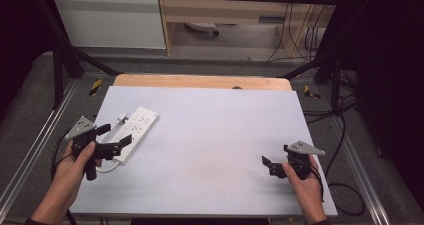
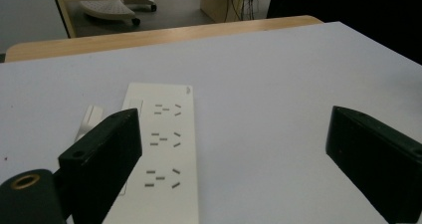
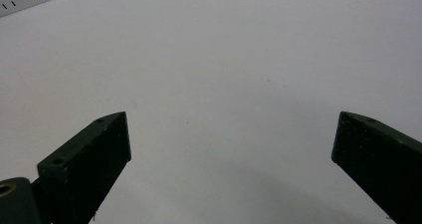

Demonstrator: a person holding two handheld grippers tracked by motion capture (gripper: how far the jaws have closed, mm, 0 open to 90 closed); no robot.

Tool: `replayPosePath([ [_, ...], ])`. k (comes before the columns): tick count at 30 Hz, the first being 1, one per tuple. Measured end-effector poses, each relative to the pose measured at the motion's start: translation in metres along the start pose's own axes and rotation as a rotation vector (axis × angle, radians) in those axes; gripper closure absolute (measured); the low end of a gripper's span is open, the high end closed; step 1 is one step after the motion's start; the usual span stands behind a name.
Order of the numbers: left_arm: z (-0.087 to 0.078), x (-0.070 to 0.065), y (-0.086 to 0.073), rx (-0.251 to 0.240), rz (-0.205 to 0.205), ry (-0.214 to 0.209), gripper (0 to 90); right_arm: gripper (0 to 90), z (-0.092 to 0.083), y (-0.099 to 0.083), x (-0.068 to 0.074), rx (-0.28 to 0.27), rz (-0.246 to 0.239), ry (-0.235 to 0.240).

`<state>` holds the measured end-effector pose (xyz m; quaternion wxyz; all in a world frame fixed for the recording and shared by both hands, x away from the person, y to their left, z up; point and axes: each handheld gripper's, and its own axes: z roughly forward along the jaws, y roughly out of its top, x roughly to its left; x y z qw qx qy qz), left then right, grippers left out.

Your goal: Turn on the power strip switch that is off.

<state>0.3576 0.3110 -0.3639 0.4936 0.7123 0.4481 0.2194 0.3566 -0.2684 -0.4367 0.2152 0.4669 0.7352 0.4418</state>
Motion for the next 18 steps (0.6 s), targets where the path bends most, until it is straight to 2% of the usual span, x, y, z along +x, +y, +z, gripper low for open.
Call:
replayPosePath([
  [3,-0.005,-0.002,-0.013,-0.005,-0.003,0.011,7.6,2.5,0.0,0.0,0.0,0.002,0.001,0.0],
  [5,-0.007,-0.004,-0.021,-0.003,0.009,0.014,7.8,2.5,0.0,0.0,0.0,0.001,0.001,-0.001],
  [10,-0.008,-0.013,-0.041,-0.011,-0.001,0.02,7.5,2.5,0.0,0.0,-0.001,-0.002,0.004,-0.002],
  [13,-0.005,-0.022,-0.052,0.009,0.014,0.015,7.5,2.5,-0.001,0.0,-0.001,0.002,-0.001,-0.001],
  [18,-0.003,-0.037,-0.066,0.048,0.063,-0.005,8.0,2.5,0.0,-0.001,-0.001,0.008,-0.005,0.003],
])
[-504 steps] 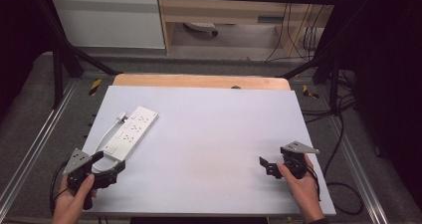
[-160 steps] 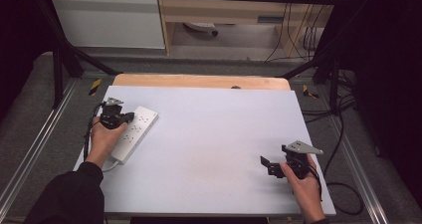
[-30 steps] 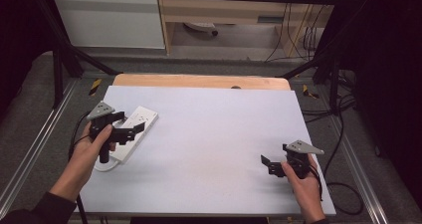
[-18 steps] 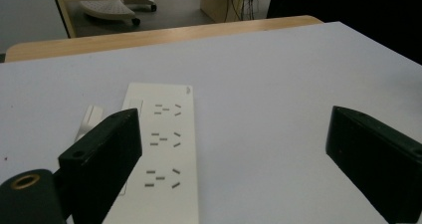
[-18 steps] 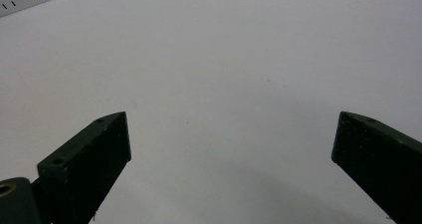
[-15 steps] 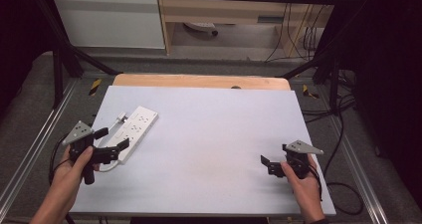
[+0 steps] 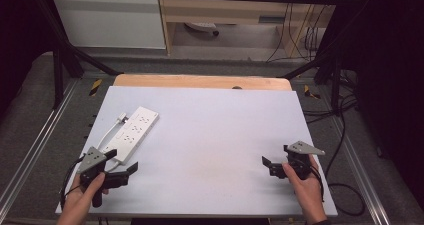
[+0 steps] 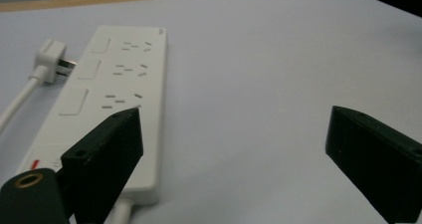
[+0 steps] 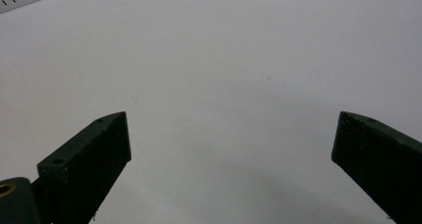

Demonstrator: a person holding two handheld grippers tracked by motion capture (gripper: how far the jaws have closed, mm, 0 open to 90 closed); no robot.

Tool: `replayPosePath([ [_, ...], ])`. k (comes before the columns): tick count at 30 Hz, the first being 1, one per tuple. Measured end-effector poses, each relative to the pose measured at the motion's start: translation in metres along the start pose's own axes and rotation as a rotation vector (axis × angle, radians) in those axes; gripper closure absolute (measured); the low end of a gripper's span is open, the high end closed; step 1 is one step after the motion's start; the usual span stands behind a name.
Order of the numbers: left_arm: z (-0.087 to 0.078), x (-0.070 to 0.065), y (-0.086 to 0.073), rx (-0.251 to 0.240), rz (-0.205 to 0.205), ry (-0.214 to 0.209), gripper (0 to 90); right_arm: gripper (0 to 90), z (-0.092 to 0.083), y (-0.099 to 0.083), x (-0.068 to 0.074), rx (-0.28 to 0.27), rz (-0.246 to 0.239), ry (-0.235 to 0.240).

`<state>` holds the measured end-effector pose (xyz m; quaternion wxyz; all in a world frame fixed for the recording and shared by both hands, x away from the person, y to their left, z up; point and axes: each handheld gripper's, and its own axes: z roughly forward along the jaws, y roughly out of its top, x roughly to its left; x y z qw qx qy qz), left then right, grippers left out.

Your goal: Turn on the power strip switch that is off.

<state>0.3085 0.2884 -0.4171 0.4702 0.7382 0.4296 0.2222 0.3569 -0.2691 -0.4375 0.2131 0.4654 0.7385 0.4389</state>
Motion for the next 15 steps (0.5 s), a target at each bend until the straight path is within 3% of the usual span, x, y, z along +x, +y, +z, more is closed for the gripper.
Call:
replayPosePath([
  [3,0.002,-0.008,-0.008,0.048,0.032,-0.023,8.2,2.5,0.0,-0.001,-0.001,0.008,0.0,-0.005],
  [5,0.002,-0.011,-0.012,0.074,0.043,-0.016,8.4,2.5,0.001,-0.001,-0.001,0.015,0.0,-0.007],
  [10,-0.001,-0.011,-0.019,0.092,0.031,-0.02,8.4,2.6,0.005,-0.004,-0.001,0.064,0.004,-0.034],
  [15,-0.002,-0.006,-0.022,0.091,0.008,-0.018,7.9,2.8,0.014,-0.011,-0.006,0.153,0.009,-0.094],
])
